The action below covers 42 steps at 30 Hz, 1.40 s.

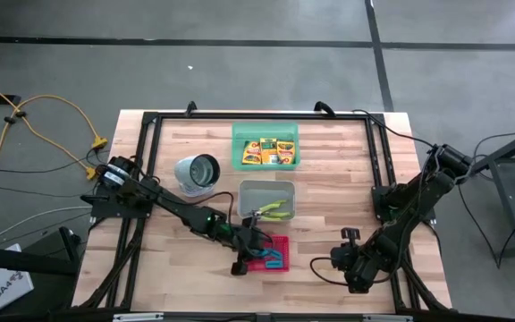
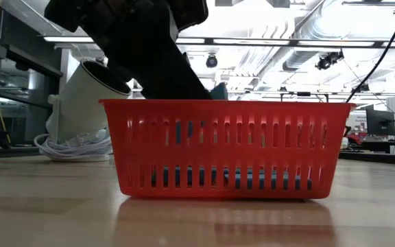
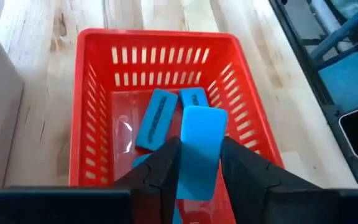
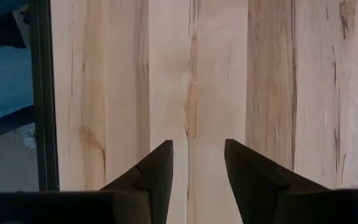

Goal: Pick & Place School Supplies
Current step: Put the blue eraser into the red bin, then return to Home Position

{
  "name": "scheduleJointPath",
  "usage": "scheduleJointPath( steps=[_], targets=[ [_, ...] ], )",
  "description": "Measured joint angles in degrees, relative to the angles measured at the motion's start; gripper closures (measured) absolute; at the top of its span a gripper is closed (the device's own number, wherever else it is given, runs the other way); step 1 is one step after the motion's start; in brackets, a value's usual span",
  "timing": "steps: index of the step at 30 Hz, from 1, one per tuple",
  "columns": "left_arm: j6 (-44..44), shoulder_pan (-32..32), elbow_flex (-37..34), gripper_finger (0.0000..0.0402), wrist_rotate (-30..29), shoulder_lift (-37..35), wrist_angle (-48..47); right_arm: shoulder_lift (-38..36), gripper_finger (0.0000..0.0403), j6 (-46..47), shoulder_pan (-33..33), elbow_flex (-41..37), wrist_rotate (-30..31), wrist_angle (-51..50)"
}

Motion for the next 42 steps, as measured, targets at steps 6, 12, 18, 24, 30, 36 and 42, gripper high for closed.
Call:
scheduleJointPath(
  steps=[6, 12, 18, 24, 30, 36, 42],
  targets=[
    [-0.09, -0.02, 0.0, 0.0269, 0.61, 0.0, 1.16, 0.0, 0.0266, 0.0, 0.0, 0.0, -0.01, -0.04],
    [0.0, -0.02, 0.0, 0.0267, 1.71, 0.0, 2.97, 0.0, 0.0266, 0.0, -0.02, 0.0, 0.0, -0.03],
    [5.19, -0.04, -0.02, 0.0268, 1.73, 0.0, 6.84, 0.0, 0.0266, 0.0, 0.0, 0.0, 0.15, -0.02],
    [8.37, -0.07, -0.02, 0.0269, 1.7, -0.51, 12.11, 0.0, 0.0266, -0.02, -0.02, 0.0, 1.5, -0.02],
    [8.39, 0.09, -0.04, 0.0269, 1.55, -4.04, 11.79, 0.0, 0.0266, -0.57, -0.24, 0.0, 1.52, 0.01],
    [8.39, -0.32, -0.02, 0.0269, 1.49, -9.13, 8.87, 0.0, 0.0266, -4.7, -1.4, 0.0, 1.54, 1.87],
    [1.89, -0.85, -0.02, 0.0269, 2.18, -13.97, 1.07, 0.0, 0.0266, -9.58, -3.85, 0.0, 3.72, 4.07]
  ],
)
